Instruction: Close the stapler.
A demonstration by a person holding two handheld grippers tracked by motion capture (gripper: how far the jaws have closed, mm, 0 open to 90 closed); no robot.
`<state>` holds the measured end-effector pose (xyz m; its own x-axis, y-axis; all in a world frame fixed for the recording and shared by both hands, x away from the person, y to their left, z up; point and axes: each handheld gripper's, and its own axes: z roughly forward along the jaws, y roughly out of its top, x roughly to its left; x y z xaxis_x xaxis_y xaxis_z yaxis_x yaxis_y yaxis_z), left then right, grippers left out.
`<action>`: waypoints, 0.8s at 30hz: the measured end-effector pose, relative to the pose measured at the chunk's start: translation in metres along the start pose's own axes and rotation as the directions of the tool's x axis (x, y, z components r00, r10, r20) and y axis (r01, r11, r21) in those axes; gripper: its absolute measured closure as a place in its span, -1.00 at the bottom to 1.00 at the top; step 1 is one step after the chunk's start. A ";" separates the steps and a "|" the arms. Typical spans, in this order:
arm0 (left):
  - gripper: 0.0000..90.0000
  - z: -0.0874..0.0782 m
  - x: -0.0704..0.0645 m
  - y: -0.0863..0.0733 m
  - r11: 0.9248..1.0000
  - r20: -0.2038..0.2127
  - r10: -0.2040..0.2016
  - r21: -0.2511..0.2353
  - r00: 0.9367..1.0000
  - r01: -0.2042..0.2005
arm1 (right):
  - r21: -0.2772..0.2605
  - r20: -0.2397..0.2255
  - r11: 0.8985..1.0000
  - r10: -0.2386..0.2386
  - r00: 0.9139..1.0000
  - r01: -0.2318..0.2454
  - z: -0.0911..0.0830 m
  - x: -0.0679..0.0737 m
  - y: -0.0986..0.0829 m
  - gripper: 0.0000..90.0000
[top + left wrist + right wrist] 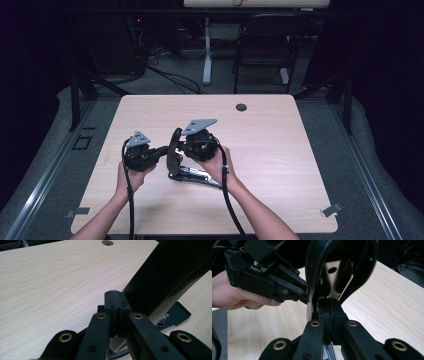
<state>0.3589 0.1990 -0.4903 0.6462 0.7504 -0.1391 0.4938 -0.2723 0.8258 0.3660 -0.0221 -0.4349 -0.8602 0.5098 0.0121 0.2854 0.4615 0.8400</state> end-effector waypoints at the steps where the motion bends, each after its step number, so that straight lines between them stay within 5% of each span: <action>1: 1.00 0.001 0.000 0.000 1.000 0.000 0.006 0.003 1.000 -0.006 | 0.002 0.003 1.000 0.003 1.000 -0.003 -0.003 -0.001 -0.002 1.00; 24: 1.00 0.013 -0.006 -0.003 0.999 0.038 0.018 0.047 0.999 -0.019 | 0.010 0.011 0.999 0.045 0.999 -0.045 -0.028 -0.012 -0.026 1.00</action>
<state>0.3613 0.1878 -0.4995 0.6766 0.7218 -0.1453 0.5082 -0.3150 0.8016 0.3565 -0.0606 -0.4421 -0.8420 0.5377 0.0440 0.3281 0.4456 0.8329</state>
